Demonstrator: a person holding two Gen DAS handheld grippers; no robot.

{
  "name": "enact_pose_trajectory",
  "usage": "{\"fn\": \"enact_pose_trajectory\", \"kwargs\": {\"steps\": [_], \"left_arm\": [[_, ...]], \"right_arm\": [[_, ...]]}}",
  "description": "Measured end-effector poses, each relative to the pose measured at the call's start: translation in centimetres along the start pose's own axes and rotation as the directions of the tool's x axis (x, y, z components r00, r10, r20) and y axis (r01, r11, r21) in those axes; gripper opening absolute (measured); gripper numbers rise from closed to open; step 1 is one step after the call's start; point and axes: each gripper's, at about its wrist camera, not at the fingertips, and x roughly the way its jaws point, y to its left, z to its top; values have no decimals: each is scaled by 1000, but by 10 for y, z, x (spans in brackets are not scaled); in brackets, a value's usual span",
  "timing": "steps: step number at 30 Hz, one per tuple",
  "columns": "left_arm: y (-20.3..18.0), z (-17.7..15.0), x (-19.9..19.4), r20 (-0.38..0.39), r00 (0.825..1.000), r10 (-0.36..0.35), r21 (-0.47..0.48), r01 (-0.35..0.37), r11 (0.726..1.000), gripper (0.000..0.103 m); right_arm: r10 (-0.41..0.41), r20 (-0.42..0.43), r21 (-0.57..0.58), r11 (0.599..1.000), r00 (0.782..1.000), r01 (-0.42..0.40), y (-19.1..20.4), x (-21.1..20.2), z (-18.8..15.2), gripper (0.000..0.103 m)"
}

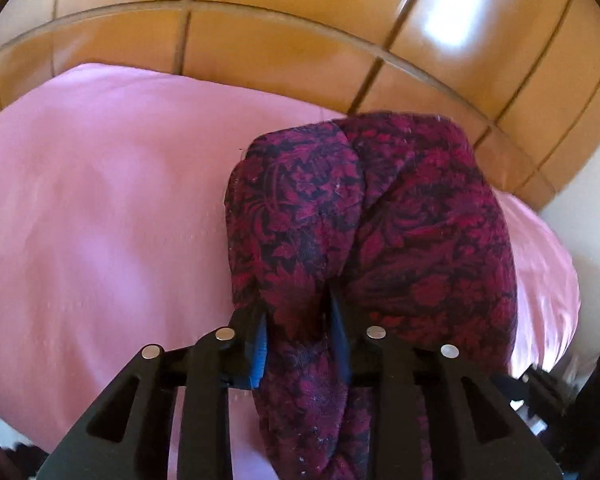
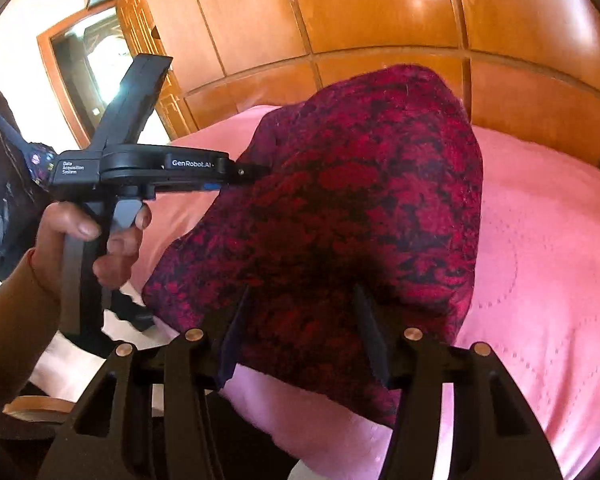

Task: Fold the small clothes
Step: 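Fold the sweater over onto itself with both grippers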

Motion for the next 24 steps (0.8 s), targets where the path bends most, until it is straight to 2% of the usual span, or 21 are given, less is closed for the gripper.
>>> {"fn": "enact_pose_trajectory", "kwargs": {"steps": [3, 5, 6, 8, 12, 18, 21, 24], "left_arm": [[-18, 2, -7, 36, 999, 33, 36, -34, 999, 27], [-27, -1, -9, 57, 996, 63, 73, -67, 995, 27], [-31, -4, -9, 65, 995, 74, 84, -79, 993, 27], [-31, -5, -12, 78, 994, 79, 80, -85, 993, 27], [-28, -4, -12, 88, 993, 75, 66, -81, 995, 27], [-35, -5, -17, 113, 988, 101, 79, -110, 991, 27], [-37, -6, -20, 129, 985, 119, 98, -132, 986, 27], [-35, -6, -21, 133, 984, 116, 101, -130, 986, 27]], "right_arm": [[35, -29, 8, 999, 999, -34, -7, -5, 2, 55], [110, -48, 34, 994, 993, -109, -14, -14, 10, 56], [145, -38, 64, 988, 989, -142, -19, -21, 15, 56], [159, 2, 109, 981, 987, -158, -31, -29, 25, 56], [106, 47, 170, 979, 993, -113, -53, -21, 70, 56], [15, -3, 179, 984, 1000, -14, -65, 27, 132, 56], [-25, -47, 156, 987, 999, 32, -68, 41, 152, 57], [-63, -87, 118, 990, 994, 73, -65, 50, 154, 58]]}}
